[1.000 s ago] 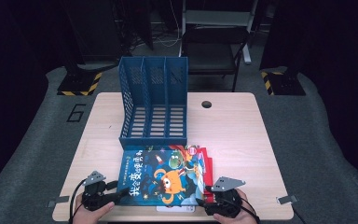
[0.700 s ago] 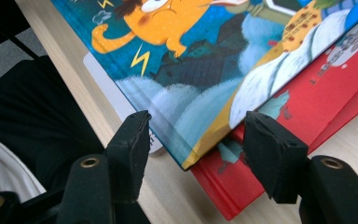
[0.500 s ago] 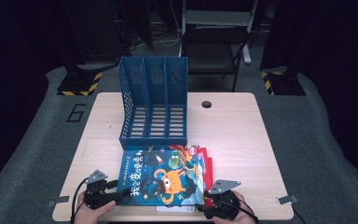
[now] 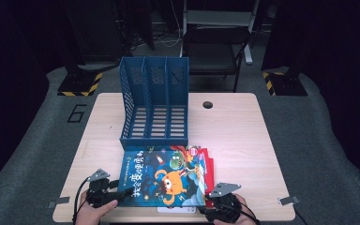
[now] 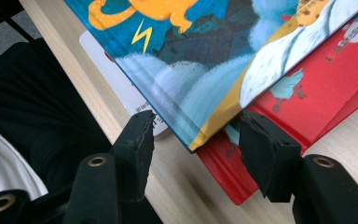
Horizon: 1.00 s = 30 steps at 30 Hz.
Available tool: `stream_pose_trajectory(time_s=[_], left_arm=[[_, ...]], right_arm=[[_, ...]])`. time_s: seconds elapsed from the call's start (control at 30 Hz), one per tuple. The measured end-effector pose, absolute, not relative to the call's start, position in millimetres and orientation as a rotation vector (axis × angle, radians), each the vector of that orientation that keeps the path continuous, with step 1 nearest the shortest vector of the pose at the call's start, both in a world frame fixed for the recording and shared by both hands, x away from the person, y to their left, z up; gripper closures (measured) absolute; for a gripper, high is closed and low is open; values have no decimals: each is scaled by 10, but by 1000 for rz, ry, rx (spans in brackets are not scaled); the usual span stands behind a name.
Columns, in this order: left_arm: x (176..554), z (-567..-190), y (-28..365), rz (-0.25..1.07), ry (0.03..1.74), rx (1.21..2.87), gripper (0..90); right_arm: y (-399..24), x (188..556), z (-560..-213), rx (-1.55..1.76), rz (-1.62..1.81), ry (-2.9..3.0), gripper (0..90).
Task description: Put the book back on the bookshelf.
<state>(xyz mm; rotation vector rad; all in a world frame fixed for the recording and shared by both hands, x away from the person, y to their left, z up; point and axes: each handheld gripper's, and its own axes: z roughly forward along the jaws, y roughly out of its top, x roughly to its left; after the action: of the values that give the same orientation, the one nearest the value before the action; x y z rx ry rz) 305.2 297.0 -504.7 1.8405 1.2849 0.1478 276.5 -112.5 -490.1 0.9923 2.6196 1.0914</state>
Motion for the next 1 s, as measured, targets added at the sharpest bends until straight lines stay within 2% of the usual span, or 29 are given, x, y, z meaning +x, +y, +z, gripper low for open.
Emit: stream_pose_trajectory(time_s=[0.63, 1.0], left_arm=[[3032, -5069, 2972, 91, 1298, 1825, 234], [3024, -5095, 2983, 3, 1298, 1830, 229]], right_arm=[[-1123, 2756, -4905, 1002, 1094, 2617, 459], [-1123, 2766, -4906, 1000, 1097, 2616, 458]])
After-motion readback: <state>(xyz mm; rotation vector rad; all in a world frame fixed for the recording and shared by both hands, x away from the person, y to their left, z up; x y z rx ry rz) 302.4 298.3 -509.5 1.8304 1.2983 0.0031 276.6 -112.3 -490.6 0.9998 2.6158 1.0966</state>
